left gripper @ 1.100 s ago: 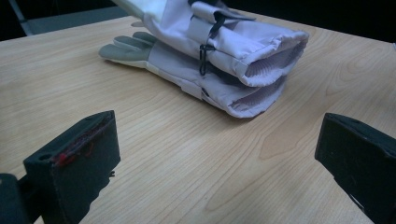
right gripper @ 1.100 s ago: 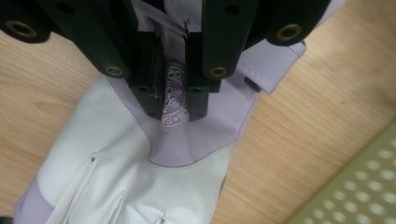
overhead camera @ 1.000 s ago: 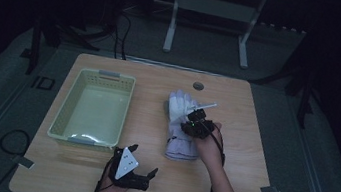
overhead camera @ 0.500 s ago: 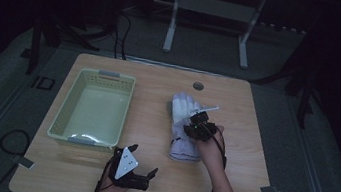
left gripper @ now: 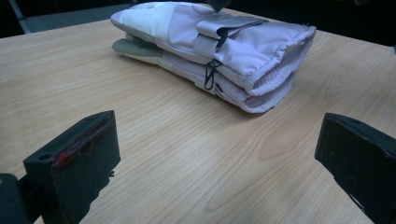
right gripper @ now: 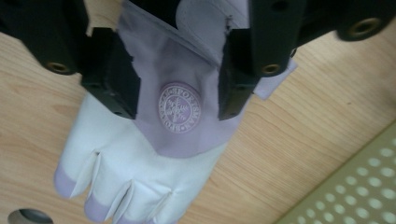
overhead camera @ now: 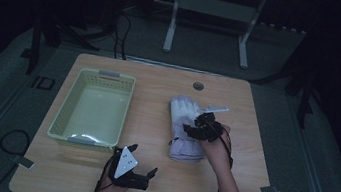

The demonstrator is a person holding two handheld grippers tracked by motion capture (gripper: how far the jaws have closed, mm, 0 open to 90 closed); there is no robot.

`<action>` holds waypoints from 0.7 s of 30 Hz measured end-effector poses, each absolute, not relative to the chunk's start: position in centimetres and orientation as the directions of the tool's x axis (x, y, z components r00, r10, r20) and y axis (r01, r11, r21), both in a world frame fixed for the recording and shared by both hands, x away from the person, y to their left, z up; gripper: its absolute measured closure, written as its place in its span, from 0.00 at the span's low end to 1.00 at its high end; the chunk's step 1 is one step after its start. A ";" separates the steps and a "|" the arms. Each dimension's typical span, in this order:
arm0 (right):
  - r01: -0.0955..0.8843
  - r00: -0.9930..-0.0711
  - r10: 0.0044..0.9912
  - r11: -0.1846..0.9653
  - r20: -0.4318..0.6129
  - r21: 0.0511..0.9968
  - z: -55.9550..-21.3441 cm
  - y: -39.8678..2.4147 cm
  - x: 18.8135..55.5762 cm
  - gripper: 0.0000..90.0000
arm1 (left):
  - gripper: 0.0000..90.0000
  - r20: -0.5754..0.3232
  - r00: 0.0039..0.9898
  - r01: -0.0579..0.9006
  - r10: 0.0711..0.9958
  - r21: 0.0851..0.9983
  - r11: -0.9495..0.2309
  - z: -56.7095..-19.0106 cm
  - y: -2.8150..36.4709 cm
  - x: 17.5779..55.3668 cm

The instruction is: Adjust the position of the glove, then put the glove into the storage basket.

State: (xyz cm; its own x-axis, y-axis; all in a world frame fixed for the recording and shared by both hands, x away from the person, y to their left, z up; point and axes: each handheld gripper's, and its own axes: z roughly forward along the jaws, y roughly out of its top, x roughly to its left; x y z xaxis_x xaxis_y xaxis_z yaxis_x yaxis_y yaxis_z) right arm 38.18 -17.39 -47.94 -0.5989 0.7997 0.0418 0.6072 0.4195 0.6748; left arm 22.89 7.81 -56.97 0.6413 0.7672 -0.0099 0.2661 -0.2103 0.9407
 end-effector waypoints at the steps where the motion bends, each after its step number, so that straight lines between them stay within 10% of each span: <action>1: 0.602 -0.595 0.803 0.408 0.044 0.687 -47.8 -17.7 38.1 0.48 | 0.00 -0.007 0.643 0.266 0.766 0.940 -0.215 -57.0 7.8 22.9; 12: 0.555 -0.650 0.756 0.408 0.072 0.725 -47.8 -20.1 37.4 0.16 | 0.00 -0.022 0.683 0.304 0.730 0.918 -0.257 -56.5 7.2 23.6; 21: 0.433 -0.666 0.746 0.403 -0.015 0.806 -46.8 -22.6 36.2 0.16 | 0.00 -0.084 0.713 0.330 0.696 0.916 -0.227 -53.4 6.1 24.7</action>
